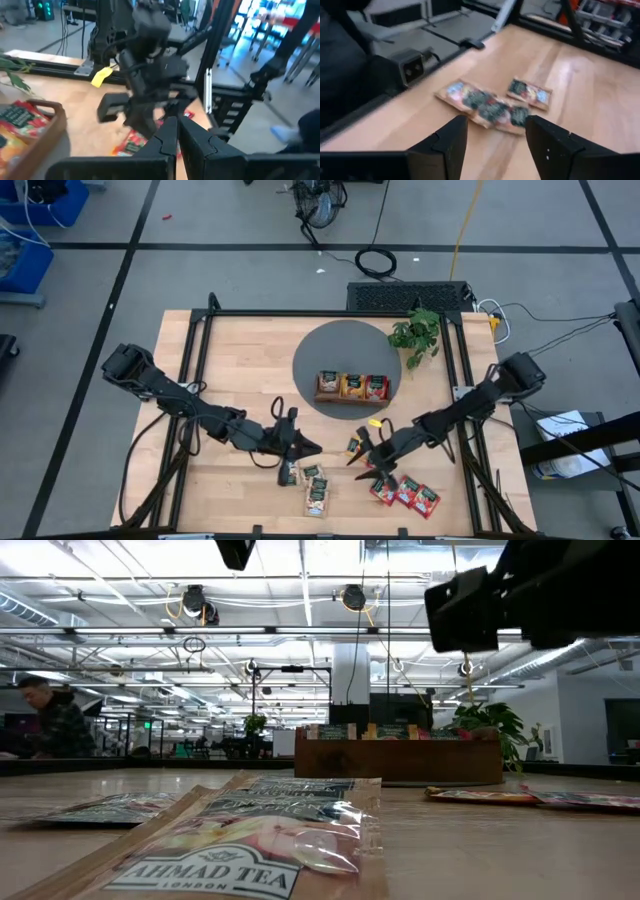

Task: Pick & Place Tea
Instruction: Put the brown tea bag into the left section of the wooden organiser

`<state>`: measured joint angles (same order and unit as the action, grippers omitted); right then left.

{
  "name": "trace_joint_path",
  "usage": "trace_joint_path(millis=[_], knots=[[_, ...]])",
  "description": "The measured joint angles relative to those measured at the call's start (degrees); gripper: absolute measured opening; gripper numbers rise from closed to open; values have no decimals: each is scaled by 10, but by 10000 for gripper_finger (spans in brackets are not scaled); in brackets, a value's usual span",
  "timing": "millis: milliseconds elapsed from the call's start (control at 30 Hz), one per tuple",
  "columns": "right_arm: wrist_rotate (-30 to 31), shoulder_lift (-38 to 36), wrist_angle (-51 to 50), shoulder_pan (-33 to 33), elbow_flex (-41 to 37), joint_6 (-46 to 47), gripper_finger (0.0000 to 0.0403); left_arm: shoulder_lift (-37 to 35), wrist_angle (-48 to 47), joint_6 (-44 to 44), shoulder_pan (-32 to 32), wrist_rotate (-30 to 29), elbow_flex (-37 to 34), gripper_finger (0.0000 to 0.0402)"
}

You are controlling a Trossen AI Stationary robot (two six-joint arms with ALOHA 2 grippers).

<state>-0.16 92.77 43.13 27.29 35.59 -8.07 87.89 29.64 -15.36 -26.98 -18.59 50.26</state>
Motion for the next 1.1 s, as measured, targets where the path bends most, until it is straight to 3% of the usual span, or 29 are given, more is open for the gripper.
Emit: trace_joint_path(millis=[433,967,1100], knots=[[0,33,21,-2,4,82,151,0,23,-112,3,21,0,21],[19,37,24,9,4,170,150,0,1,-101,-10,41,0,21],[25,37,33,23,4,186,150,-1,-31,-44,-14,136,3,21]])
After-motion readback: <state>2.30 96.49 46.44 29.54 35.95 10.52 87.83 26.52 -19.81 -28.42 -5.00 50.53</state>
